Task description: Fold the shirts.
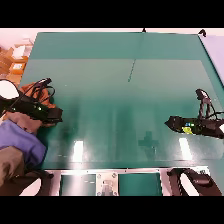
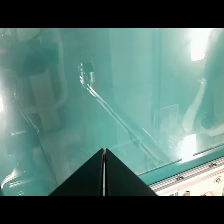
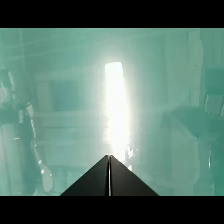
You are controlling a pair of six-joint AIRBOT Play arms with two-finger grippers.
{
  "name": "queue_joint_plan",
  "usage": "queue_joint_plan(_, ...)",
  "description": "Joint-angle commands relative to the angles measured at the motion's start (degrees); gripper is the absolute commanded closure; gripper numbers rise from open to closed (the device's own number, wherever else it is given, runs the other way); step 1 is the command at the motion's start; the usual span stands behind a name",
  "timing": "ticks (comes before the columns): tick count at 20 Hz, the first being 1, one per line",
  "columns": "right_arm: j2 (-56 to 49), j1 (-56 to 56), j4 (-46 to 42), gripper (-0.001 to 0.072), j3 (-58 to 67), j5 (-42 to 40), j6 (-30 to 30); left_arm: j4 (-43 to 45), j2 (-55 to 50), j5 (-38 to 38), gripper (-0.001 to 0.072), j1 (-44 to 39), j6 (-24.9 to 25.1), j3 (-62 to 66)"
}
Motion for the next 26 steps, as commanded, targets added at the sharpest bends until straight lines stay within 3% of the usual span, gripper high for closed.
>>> queue_joint_plan(1,0.0,0.0,0.0,0.0701,0.0,0.0,0.0,0.0,0.0,0.0,0.0687,0.0,0.0,0.0)
queue_joint_plan(14,0.0,0.0,-0.6,0.0701,0.0,-1.1,-1.7,0.0,0.0,0.3,0.0687,0.0,0.0,0.0)
queue_joint_plan(18,0.0,0.0,-0.4,0.0701,0.0,-1.3,-1.7,-0.9,0.0,9.0,0.0687,0.0,-1.0,0.0)
queue_joint_plan(20,0.0,0.0,-0.5,0.0701,0.0,-1.3,-1.7,3.8,0.0,17.4,0.0686,0.7,-1.4,0.9)
queue_joint_plan(21,0.0,0.0,-0.5,0.0699,0.0,-1.6,-1.7,10.6,0.0,21.6,0.0491,1.8,-2.1,2.2)
queue_joint_plan(22,0.0,0.0,-0.4,0.0686,0.0,-2.8,-1.7,16.3,-0.7,25.7,0.0006,3.6,-5.3,3.6)
queue_joint_plan(23,0.0,0.0,-0.4,0.0601,0.0,-4.5,-1.7,20.7,-2.0,28.5,-0.0013,6.3,-8.4,5.5)
queue_joint_plan(24,0.0,0.0,-0.4,0.0431,0.0,-6.1,-1.7,22.8,-4.2,29.0,-0.0013,9.2,-7.4,7.4)
queue_joint_plan(26,0.0,0.0,-0.4,0.0222,0.0,-9.3,-1.7,23.9,-10.7,29.0,-0.0013,14.7,-4.8,10.3)
